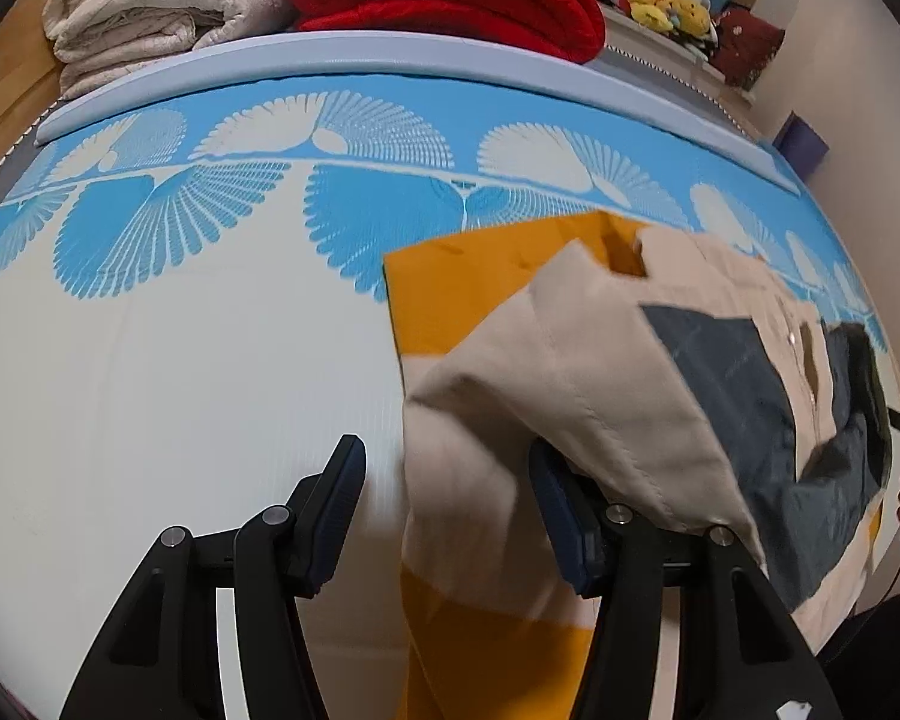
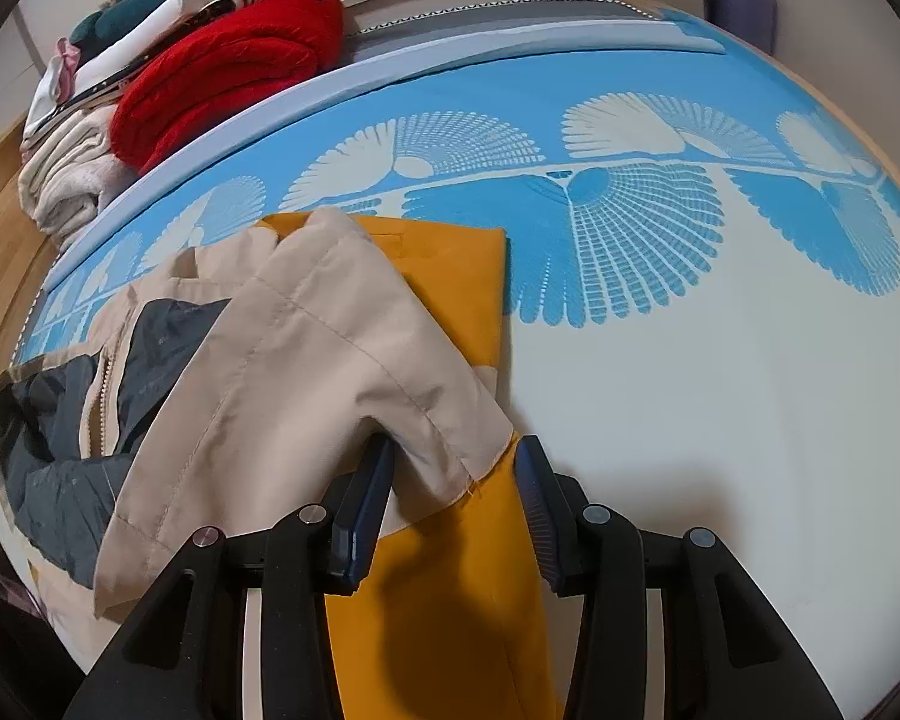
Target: Fold large clothes
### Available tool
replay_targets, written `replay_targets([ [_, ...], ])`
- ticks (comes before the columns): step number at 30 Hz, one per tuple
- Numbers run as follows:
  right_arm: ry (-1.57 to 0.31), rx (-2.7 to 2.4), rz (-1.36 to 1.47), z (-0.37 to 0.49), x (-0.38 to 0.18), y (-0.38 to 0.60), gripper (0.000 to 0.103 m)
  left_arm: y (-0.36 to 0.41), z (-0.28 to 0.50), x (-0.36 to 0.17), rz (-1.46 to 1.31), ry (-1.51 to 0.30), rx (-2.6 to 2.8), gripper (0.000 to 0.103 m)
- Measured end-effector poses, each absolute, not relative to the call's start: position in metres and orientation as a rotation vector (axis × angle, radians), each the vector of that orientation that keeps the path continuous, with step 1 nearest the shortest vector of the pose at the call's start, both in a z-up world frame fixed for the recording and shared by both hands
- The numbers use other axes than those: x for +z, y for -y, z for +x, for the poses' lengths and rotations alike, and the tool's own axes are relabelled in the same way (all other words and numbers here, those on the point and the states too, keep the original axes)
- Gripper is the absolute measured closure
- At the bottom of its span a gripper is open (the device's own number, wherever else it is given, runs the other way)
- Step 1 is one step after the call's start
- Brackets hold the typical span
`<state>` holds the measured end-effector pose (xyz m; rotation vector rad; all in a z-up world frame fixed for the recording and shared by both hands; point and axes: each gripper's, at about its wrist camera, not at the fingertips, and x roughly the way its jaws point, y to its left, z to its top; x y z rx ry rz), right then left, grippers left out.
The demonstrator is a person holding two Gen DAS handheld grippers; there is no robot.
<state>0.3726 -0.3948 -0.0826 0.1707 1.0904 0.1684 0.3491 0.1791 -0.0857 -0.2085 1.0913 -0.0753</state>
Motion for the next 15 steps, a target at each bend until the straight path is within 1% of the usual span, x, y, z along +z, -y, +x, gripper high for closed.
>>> replay_targets([
  [2,-1.088,0.186,0.172,0.377,-0.084,0.393,0.059,-0.180,0.355,-0.086,-0.220,-1.083,-0.082,0.050],
  [3,-1.086,0.195,0.169,0.380,-0.085,0.392,0.059,-0.180,0.357,-0.087,-0.226,-1.079,-0.087,0.052],
  [5,-1.081,0.207,0.174,0.384,-0.085,0.391,0.059,-0.179,0.362,-0.087,-0.234,-1.071,-0.103,0.059],
  [6,-1.079,0.213,0.184,0.387,-0.086,0.392,0.059,-0.179,0.365,-0.088,-0.237,-1.072,-0.113,0.070],
  [7,-1.079,0.221,0.192,0.388,-0.087,0.393,0.059,-0.179,0.368,-0.090,-0.238,-1.073,-0.119,0.087],
  [8,-1.077,0.226,0.197,0.389,-0.088,0.393,0.067,-0.180,0.371,-0.090,-0.238,-1.074,-0.122,0.095],
  [9,-1.063,0.245,0.203,0.391,-0.087,0.392,0.089,-0.181,0.373,-0.089,-0.241,-1.065,-0.123,0.098],
  [10,-1.050,0.261,0.207,0.392,-0.085,0.392,0.096,-0.184,0.375,-0.087,-0.244,-1.046,-0.119,0.100],
  [12,-1.005,0.270,0.263,0.394,-0.079,0.396,0.100,-0.197,0.378,-0.079,-0.300,-0.988,-0.092,0.101],
  [13,-0.979,0.262,0.303,0.394,-0.076,0.400,0.100,-0.211,0.379,-0.076,-0.382,-0.953,-0.065,0.102],
  [15,-0.920,0.211,0.409,0.396,-0.071,0.417,0.101,-0.226,0.382,-0.082,-0.456,-0.947,-0.013,0.102],
])
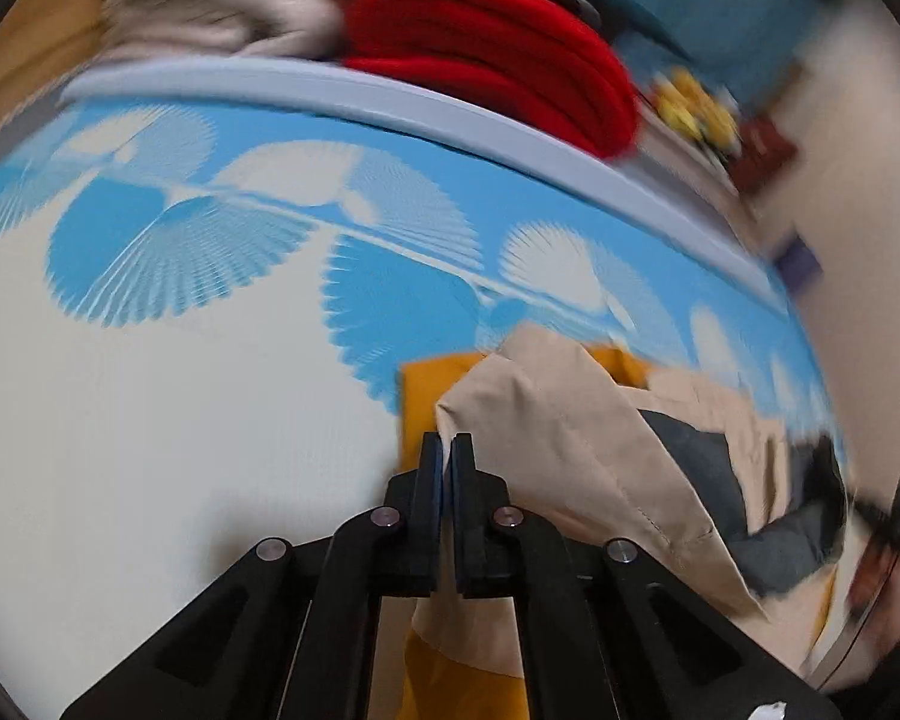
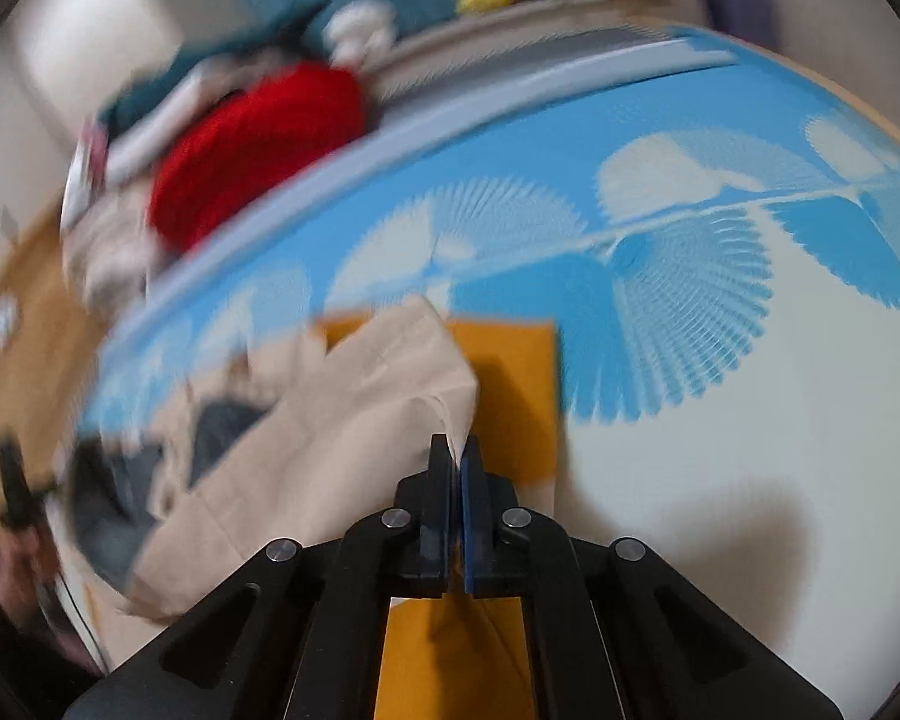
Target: Fold large clothes
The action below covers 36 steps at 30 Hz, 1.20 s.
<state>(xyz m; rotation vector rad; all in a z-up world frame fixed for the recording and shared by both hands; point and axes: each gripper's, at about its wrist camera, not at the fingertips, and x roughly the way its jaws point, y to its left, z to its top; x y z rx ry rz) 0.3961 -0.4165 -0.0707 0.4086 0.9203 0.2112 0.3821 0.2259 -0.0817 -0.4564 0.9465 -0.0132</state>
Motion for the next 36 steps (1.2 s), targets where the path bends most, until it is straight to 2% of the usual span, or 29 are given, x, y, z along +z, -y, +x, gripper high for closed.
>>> replay_targets([
  [4,-0.993,0.065,0.452,0.411,-0.090,0.428,0.101,-0.215,0.391,-0.102,-0.348,-1.050,0.017,0.102],
  [7,-1.021,0.018,0.445,0.419,-0.097,0.423,0.101,-0.221,0.394,-0.104,-0.384,-1.044,0.029,0.102],
  [10,-0.995,-0.001,0.457,0.425,-0.093,0.421,0.101,-0.225,0.396,-0.097,-0.408,-0.994,0.035,0.102],
  [13,-0.866,-0.012,0.474,0.424,-0.070,0.419,0.101,-0.228,0.394,-0.078,-0.432,-0.881,0.040,0.102],
  [15,-0.805,-0.003,0.483,0.426,-0.059,0.416,0.101,-0.230,0.397,-0.079,-0.446,-0.892,0.056,0.097],
  [17,-0.856,-0.021,0.461,0.434,-0.066,0.411,0.097,-0.234,0.402,-0.091,-0.490,-0.958,0.032,0.097],
  [18,-0.891,-0.032,0.449,0.436,-0.071,0.409,0.096,-0.235,0.401,-0.093,-0.501,-0.971,0.024,0.095],
  [19,-0.914,-0.044,0.438,0.437,-0.075,0.408,0.094,-0.237,0.400,-0.096,-0.516,-0.984,0.008,0.087],
  [20,-0.930,-0.051,0.426,0.436,-0.078,0.409,0.089,-0.238,0.399,-0.099,-0.533,-1.006,-0.008,0.081],
  [21,-0.962,-0.052,0.410,0.436,-0.083,0.409,0.080,-0.239,0.399,-0.103,-0.544,-1.030,-0.016,0.067],
  [22,-0.993,-0.049,0.403,0.435,-0.087,0.411,0.074,-0.238,0.398,-0.106,-0.550,-1.052,-0.024,0.062],
  [23,-1.044,-0.058,0.399,0.433,-0.095,0.413,0.064,-0.236,0.398,-0.115,-0.554,-1.110,-0.044,0.062],
  [26,-1.131,-0.036,0.471,0.425,-0.110,0.424,0.063,-0.226,0.398,-0.132,-0.528,-1.211,-0.069,0.069],
  [27,-1.136,-0.029,0.476,0.424,-0.110,0.425,0.063,-0.222,0.398,-0.130,-0.495,-1.200,-0.075,0.091],
  [28,-1.139,-0.020,0.466,0.422,-0.109,0.424,0.063,-0.219,0.398,-0.124,-0.464,-1.175,-0.079,0.096],
  [29,-1.139,-0.014,0.454,0.421,-0.108,0.422,0.074,-0.217,0.397,-0.116,-0.445,-1.135,-0.078,0.097],
  [30,-1.132,0.018,0.434,0.421,-0.106,0.417,0.101,-0.216,0.396,-0.109,-0.436,-1.100,-0.078,0.099],
  [32,-1.095,0.044,0.407,0.419,-0.098,0.408,0.101,-0.215,0.395,-0.095,-0.421,-1.021,-0.063,0.100],
  [36,-0.843,0.021,0.470,0.411,-0.055,0.414,0.101,-0.219,0.393,-0.075,-0.411,-0.895,0.000,0.101],
])
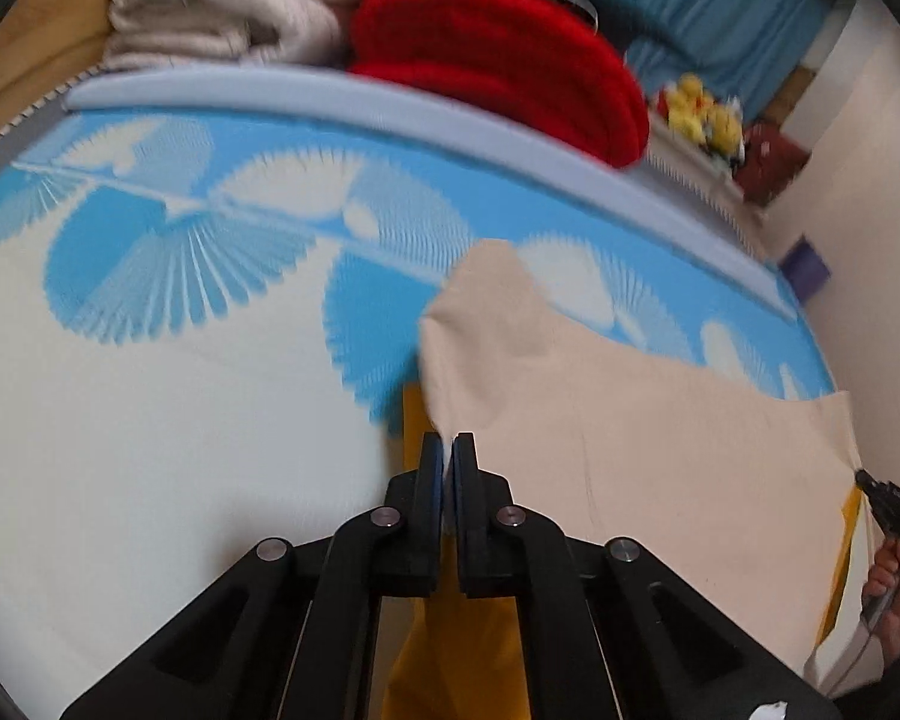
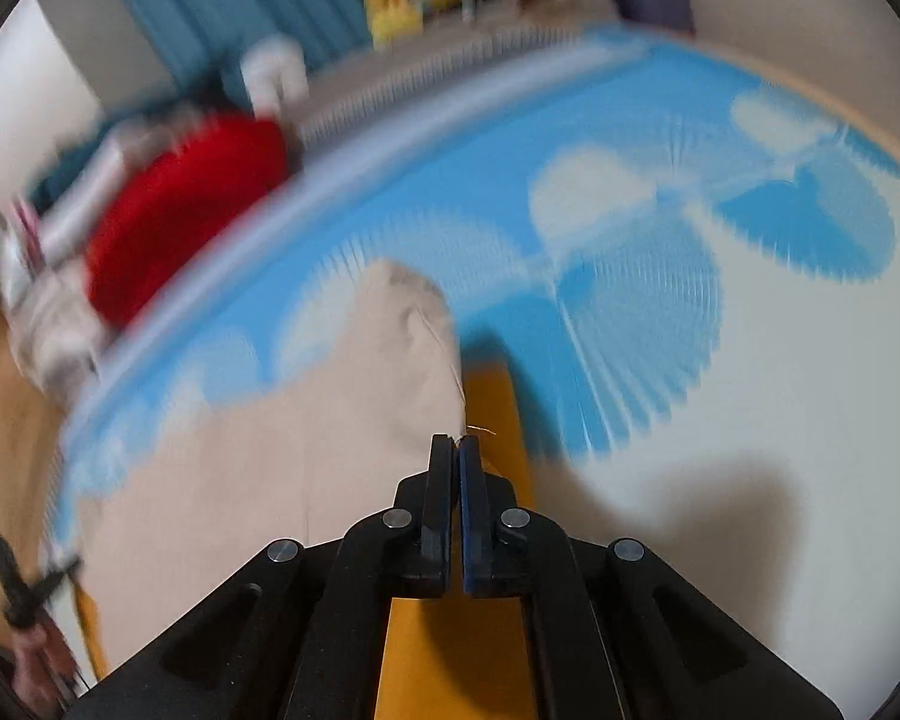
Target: Fold large clothes
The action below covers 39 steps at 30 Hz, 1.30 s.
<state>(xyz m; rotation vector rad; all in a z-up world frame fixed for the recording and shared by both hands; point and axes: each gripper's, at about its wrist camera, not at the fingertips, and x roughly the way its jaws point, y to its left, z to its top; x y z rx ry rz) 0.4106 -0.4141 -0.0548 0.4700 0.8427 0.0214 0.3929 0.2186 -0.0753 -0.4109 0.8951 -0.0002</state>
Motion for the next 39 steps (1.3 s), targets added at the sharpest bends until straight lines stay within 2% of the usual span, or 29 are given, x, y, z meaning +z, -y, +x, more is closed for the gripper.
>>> replay_targets([
  [3,-0.819,-0.019,0.457,0.415,-0.053,0.410,0.101,-0.221,0.397,-0.082,-0.379,-0.918,0.072,0.103],
  [6,-0.950,-0.078,0.407,0.431,-0.081,0.404,0.098,-0.229,0.405,-0.103,-0.376,-1.028,0.122,0.103],
  [8,-1.020,-0.088,0.384,0.436,-0.093,0.405,0.093,-0.234,0.406,-0.113,-0.391,-1.102,0.133,0.103],
  [9,-1.054,-0.098,0.355,0.437,-0.097,0.404,0.085,-0.232,0.405,-0.108,-0.382,-1.097,0.137,0.103],
  [12,-1.014,-0.118,0.310,0.425,-0.083,0.407,0.076,-0.224,0.390,-0.077,-0.363,-0.999,0.040,0.102],
  [16,-0.938,-0.066,0.271,0.403,-0.054,0.408,0.074,-0.198,0.380,-0.076,-0.373,-1.069,-0.217,0.098],
  [19,-0.980,0.055,0.200,0.388,-0.051,0.398,0.073,-0.165,0.368,-0.092,-0.211,-1.183,-0.342,0.098],
  [23,-1.195,0.203,0.068,0.358,-0.082,0.382,0.073,-0.138,0.341,-0.125,0.024,-1.338,-0.352,0.093],
  [27,-1.358,0.149,-0.116,0.334,-0.117,0.387,0.072,-0.142,0.320,-0.126,0.084,-1.343,-0.303,0.093],
  [30,-1.413,0.113,-0.092,0.319,-0.125,0.404,0.071,-0.146,0.305,-0.126,0.145,-1.359,-0.228,0.093],
  [35,-1.390,0.008,-0.119,0.304,-0.108,0.414,0.071,-0.150,0.272,-0.127,0.270,-1.421,-0.004,0.091],
  [39,-1.132,-0.126,-0.193,0.283,-0.041,0.396,0.071,-0.150,0.248,-0.077,0.069,-1.248,0.139,0.089],
])
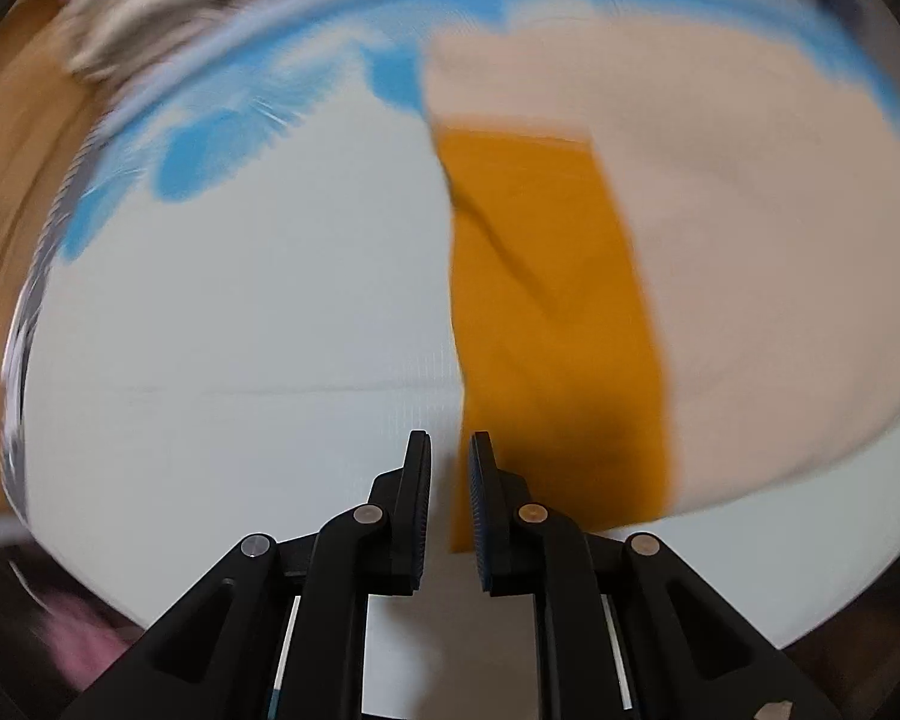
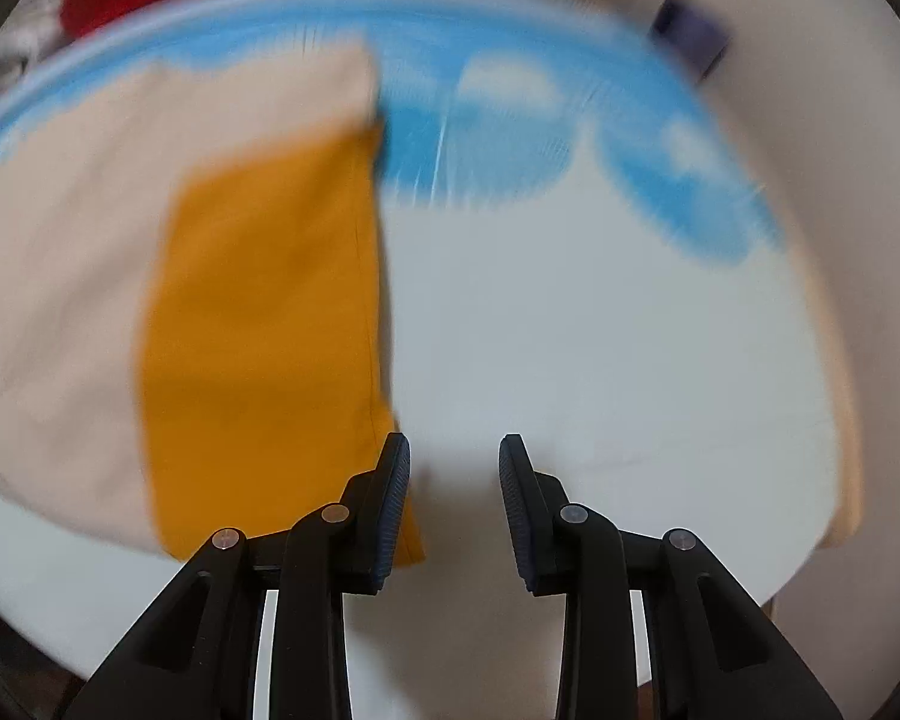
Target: Fold large clothes
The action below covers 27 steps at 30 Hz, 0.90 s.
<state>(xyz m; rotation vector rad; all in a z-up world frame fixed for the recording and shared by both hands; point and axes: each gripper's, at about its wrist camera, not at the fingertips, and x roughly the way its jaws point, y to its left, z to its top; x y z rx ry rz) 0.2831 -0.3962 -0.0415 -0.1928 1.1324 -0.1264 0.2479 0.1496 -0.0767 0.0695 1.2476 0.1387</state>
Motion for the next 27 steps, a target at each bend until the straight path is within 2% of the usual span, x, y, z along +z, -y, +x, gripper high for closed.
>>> replay_targets([
  [4,-0.861,-0.126,-0.069,0.242,0.024,0.358,0.070,-0.123,0.216,-0.043,0.018,-1.073,0.232,0.069],
  [8,-0.771,-0.062,0.005,0.202,0.033,0.303,0.070,-0.094,0.195,-0.040,-0.015,-0.993,0.236,0.069],
  [11,-0.785,-0.039,0.029,0.184,0.021,0.266,0.070,-0.085,0.191,-0.047,-0.033,-0.977,0.225,0.069],
  [19,-0.873,0.049,-0.056,0.202,-0.032,0.211,0.070,-0.077,0.183,-0.067,-0.078,-1.026,0.178,0.069],
  [27,-0.982,0.056,-0.133,0.227,-0.076,0.182,0.070,-0.101,0.182,-0.094,-0.426,-1.100,0.072,0.068],
])
